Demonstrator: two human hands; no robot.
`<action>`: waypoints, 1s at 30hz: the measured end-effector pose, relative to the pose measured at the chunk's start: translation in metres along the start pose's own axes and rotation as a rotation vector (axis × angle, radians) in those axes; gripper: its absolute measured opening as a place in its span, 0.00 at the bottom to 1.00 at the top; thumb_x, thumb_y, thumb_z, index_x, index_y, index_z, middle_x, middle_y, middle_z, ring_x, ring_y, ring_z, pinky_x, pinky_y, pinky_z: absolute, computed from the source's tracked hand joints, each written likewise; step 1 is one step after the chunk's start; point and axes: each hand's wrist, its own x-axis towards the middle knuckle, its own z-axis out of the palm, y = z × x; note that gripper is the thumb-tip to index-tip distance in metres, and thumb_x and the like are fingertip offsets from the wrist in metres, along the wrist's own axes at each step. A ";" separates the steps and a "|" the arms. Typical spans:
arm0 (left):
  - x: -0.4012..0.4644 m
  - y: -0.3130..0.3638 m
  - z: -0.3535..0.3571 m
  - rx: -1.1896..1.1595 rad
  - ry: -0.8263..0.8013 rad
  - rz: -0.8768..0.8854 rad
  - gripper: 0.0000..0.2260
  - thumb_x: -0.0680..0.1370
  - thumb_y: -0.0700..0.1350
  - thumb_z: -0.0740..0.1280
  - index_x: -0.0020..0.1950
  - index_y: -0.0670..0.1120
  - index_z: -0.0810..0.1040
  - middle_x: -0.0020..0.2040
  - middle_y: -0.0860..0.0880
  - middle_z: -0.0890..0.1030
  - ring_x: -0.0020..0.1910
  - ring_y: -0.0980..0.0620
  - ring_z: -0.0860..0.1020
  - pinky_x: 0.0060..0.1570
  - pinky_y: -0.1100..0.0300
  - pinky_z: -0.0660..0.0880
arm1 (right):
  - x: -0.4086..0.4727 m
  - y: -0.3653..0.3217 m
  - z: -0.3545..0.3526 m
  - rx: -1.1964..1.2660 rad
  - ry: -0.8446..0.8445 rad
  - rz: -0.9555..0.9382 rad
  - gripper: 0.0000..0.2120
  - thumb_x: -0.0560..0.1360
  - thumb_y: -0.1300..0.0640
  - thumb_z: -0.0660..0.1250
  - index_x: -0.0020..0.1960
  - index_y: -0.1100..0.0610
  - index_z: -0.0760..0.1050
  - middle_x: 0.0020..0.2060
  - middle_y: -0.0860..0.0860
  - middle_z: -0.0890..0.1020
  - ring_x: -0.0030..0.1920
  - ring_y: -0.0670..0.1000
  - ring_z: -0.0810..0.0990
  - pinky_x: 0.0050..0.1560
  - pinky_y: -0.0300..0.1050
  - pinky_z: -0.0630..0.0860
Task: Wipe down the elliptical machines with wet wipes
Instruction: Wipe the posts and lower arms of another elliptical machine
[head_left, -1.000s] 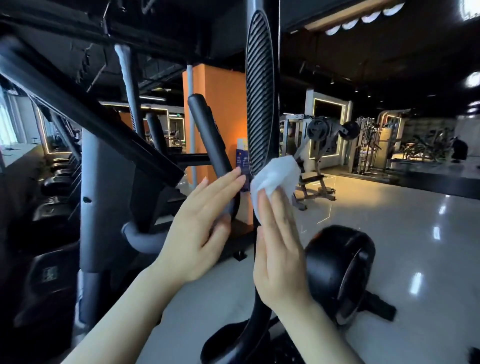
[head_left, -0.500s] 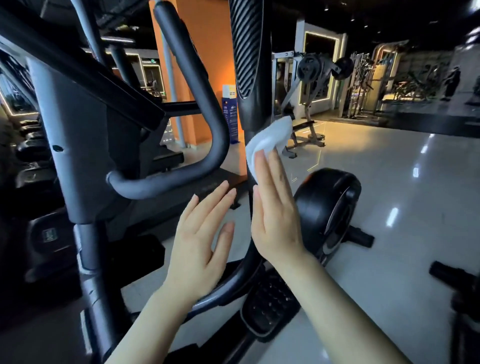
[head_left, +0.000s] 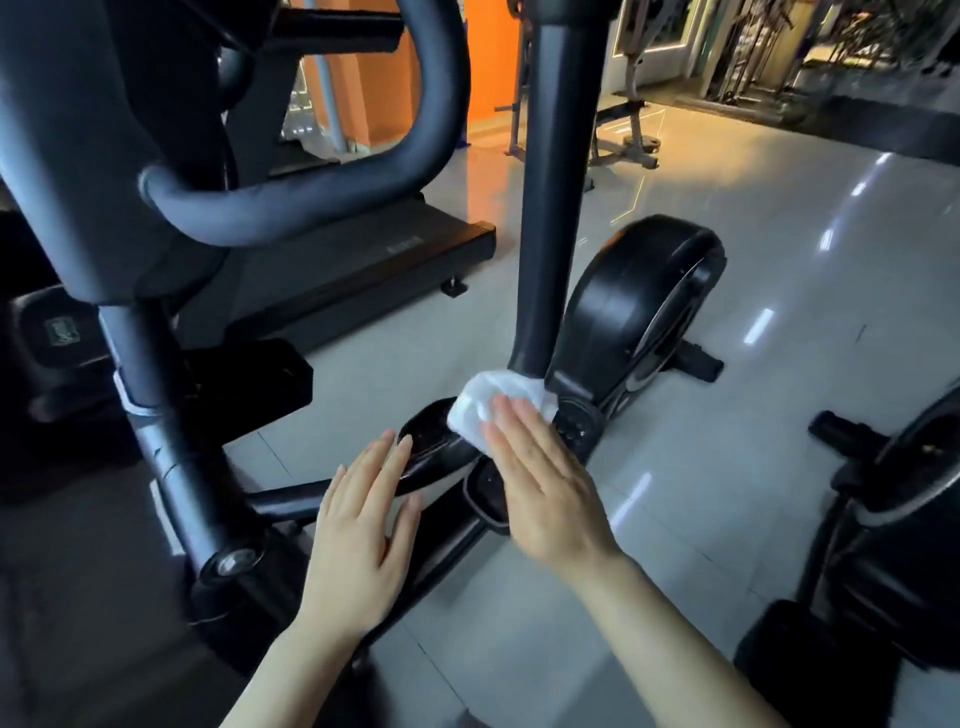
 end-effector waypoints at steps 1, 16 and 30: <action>-0.001 0.000 0.000 -0.011 0.008 -0.008 0.23 0.82 0.53 0.56 0.77 0.51 0.64 0.76 0.55 0.64 0.75 0.51 0.64 0.73 0.41 0.62 | 0.014 0.005 -0.008 -0.025 0.057 0.008 0.24 0.78 0.71 0.54 0.74 0.65 0.61 0.74 0.56 0.65 0.78 0.52 0.57 0.75 0.50 0.61; 0.022 0.031 0.041 -0.017 -0.033 0.237 0.27 0.82 0.50 0.57 0.80 0.50 0.54 0.80 0.48 0.57 0.78 0.48 0.59 0.77 0.51 0.50 | -0.032 -0.011 -0.007 0.234 0.126 0.479 0.16 0.85 0.58 0.50 0.67 0.63 0.70 0.66 0.58 0.73 0.70 0.50 0.71 0.69 0.41 0.68; 0.081 0.080 0.074 -0.023 0.390 0.214 0.25 0.85 0.51 0.49 0.80 0.44 0.52 0.80 0.42 0.57 0.76 0.37 0.60 0.73 0.34 0.58 | 0.083 0.055 -0.002 1.067 0.228 0.239 0.14 0.75 0.68 0.53 0.42 0.51 0.71 0.37 0.36 0.71 0.36 0.38 0.70 0.40 0.33 0.65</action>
